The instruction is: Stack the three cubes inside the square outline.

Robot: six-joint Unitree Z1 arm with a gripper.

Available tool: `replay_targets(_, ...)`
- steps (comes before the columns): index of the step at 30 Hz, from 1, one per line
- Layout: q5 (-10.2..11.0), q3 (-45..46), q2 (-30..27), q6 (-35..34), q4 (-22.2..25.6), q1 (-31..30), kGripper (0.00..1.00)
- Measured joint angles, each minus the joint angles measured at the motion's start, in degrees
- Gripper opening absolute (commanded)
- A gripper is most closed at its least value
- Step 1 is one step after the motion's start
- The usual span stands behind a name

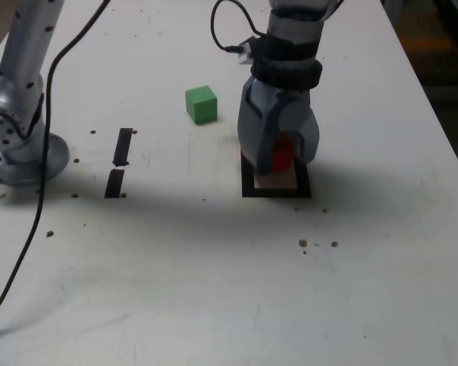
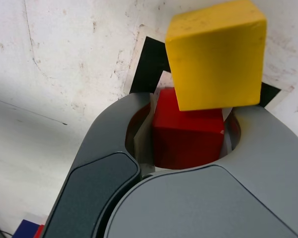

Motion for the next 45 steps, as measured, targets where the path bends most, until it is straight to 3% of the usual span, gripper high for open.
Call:
replay_targets(7, 1.4, -1.8, -2.9, 1.4, 2.3, -3.4, 0.2)
replay_targets(17, 1.8, -1.4, -4.9, 4.2, 3.7, -7.8, 0.21)
replay_targets(28, 4.0, -1.0, -4.0, 7.4, 3.0, -9.4, 0.21)
replay_targets(45, 5.5, 0.9, -2.3, 11.3, -0.7, -8.5, 0.23)
